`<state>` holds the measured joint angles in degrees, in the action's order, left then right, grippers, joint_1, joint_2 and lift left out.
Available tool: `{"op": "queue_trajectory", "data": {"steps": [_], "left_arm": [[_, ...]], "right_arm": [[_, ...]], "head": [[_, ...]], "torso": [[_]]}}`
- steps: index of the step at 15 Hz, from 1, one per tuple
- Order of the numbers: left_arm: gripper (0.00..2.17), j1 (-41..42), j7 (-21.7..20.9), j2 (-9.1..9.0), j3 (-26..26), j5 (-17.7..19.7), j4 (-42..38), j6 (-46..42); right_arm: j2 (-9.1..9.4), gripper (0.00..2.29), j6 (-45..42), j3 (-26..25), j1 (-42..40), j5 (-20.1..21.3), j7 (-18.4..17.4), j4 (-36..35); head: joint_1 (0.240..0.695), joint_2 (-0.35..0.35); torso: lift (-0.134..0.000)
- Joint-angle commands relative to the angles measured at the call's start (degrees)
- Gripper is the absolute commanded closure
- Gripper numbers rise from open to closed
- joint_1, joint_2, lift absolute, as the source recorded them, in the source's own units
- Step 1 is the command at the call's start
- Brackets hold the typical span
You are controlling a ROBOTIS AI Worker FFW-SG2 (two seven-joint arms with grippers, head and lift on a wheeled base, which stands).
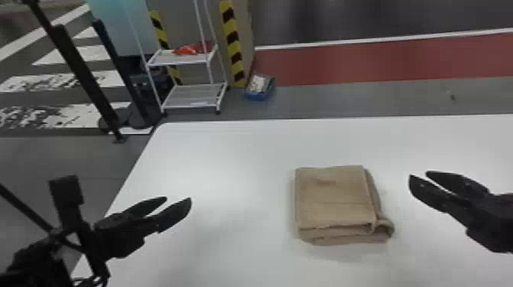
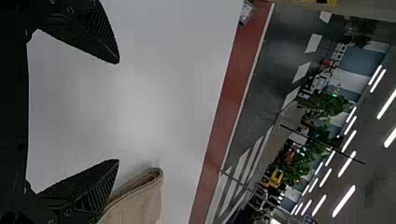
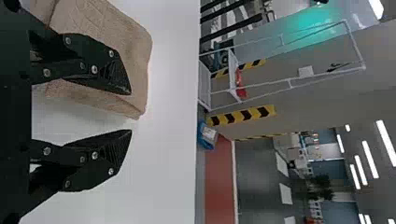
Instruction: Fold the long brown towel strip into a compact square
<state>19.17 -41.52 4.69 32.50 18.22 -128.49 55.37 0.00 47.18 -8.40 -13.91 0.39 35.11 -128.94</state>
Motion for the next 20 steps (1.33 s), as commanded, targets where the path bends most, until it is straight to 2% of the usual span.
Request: {"op": "queue_trajectory", "data": {"steps": [1,2,3,4,5,6,9,11,15,18,20], "left_arm": [[0.14,5.71,4.08,-4.84,-4.2,1.64,-3.26,-18.14],[0.13,9.13,7.33,-4.84,-8.15,0.85,-3.52,-30.8],[0.13,12.74,11.99,-4.84,-12.9,-3.37,-3.43,-42.4],[0.13,15.37,15.68,-4.84,-16.5,-6.18,-3.35,-49.78],[0.13,17.92,18.85,-4.84,-19.93,-10.05,-2.73,-56.81],[0.13,20.12,22.54,-4.84,-22.57,-13.04,-2.2,-59.98],[0.13,26.8,29.75,-4.84,-27.05,-16.64,-0.71,-72.11],[0.13,29.7,30.27,-4.84,-27.75,-17.25,-0.8,-74.57],[0.13,31.46,29.92,-4.84,-28.11,-20.15,-1.59,-73.34],[0.13,30.67,30.19,-4.84,-29.25,-22.44,-2.47,-64.2],[0.13,30.14,30.1,-4.84,-29.42,-23.05,-2.47,-63.32]], "right_arm": [[0.05,0.0,-14.87,0.93,-6.04,-2.76,-4.0,-0.88],[0.05,0.0,-25.07,2.07,-9.47,-3.38,-6.19,-0.79],[0.05,0.0,-35.79,3.39,-13.16,-3.03,-9.18,-0.44],[0.05,0.0,-42.47,3.83,-15.98,-2.76,-11.29,-0.35],[0.05,0.0,-46.69,3.74,-18.96,-3.11,-13.58,-0.44],[0.05,0.0,-49.68,3.48,-21.51,-3.29,-15.95,-0.35],[0.05,0.01,-54.42,-0.04,-27.23,-5.57,-18.06,0.35],[0.05,0.01,-55.3,-2.59,-27.66,-8.39,-18.06,1.85],[0.05,0.01,-55.65,-2.85,-28.28,-9.88,-17.71,1.67],[0.05,0.02,-55.65,-1.62,-29.42,-9.88,-17.88,1.23],[0.05,0.02,-55.48,-1.45,-29.42,-9.18,-18.41,2.02]], "head": [[0.695,0.193],[0.695,0.165],[0.695,0.158],[0.695,0.152],[0.695,0.146],[0.695,0.136],[0.695,0.079],[0.695,0.016],[0.695,-0.07],[0.695,-0.08],[0.695,-0.077]], "torso": [[-0.128],[-0.128],[-0.128],[-0.128],[-0.128],[-0.128],[-0.128],[-0.128],[-0.128],[-0.128],[-0.128]]}}
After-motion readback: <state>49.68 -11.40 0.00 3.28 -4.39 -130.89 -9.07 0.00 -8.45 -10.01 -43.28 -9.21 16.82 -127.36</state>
